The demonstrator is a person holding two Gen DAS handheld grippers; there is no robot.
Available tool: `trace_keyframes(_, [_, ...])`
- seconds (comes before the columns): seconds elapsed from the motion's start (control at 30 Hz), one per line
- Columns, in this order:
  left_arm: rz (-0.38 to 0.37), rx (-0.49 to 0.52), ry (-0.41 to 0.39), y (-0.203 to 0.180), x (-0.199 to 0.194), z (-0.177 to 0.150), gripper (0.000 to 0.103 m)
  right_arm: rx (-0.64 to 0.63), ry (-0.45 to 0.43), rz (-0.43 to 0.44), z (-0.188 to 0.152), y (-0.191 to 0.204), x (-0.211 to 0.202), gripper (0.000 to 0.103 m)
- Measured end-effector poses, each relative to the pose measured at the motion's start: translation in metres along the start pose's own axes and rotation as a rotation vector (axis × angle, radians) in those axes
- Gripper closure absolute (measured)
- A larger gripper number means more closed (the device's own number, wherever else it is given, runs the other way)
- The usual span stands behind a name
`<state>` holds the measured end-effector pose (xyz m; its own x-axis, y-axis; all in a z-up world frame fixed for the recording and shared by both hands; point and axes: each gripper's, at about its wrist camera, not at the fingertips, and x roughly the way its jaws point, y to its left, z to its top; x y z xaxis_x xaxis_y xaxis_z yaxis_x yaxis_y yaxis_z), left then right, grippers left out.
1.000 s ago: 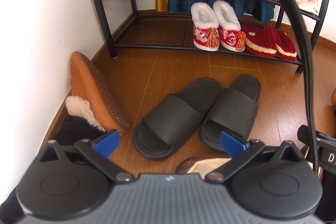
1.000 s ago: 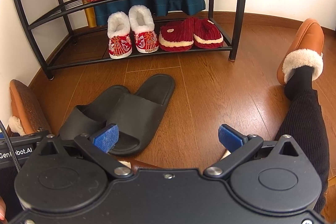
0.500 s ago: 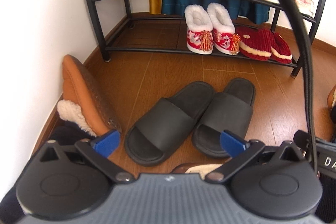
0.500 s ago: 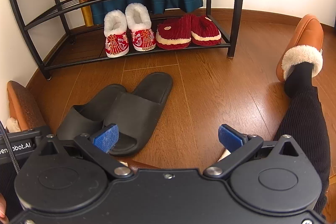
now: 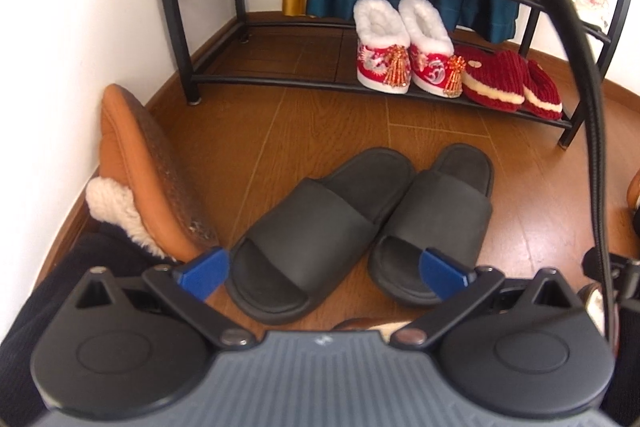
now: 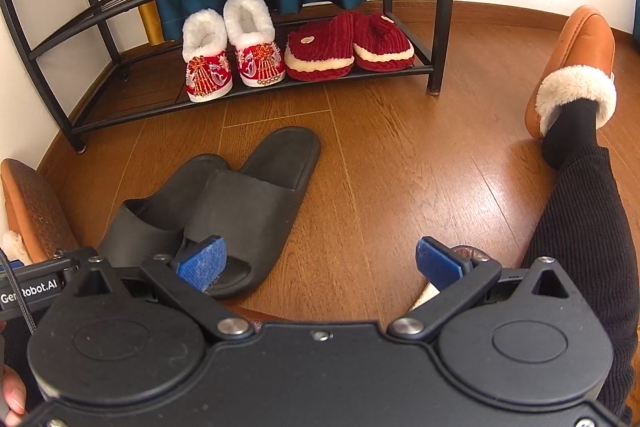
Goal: Organize scattered shoes
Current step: 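Move the right tool toward the pair of black slides on the floor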
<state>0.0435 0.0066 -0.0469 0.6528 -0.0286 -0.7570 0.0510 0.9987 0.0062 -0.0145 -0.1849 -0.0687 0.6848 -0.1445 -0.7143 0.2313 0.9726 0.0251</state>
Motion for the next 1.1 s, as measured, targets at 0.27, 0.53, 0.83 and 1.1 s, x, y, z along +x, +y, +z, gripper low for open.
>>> trace_keyframes(0.27, [0.032, 0.005, 0.01, 0.007, 0.014, -0.001, 0.0, 0.007, 0.017, 0.005, 0.0, 0.001, 0.01, 0.0])
trace_keyframes(0.53, [0.003, -0.022, -0.021, 0.012, 0.023, 0.002, 0.0, 0.016, 0.025, 0.001, 0.0, -0.001, 0.017, 0.0])
trace_keyframes(0.83, [0.044, 0.01, -0.048, 0.015, 0.04, 0.001, 0.0, 0.021, 0.036, -0.003, 0.001, -0.002, 0.024, 0.0])
trace_keyframes(1.1, [-0.003, 0.022, -0.02, 0.025, 0.06, -0.012, 0.0, 0.033, 0.045, -0.002, 0.002, -0.003, 0.032, 0.0])
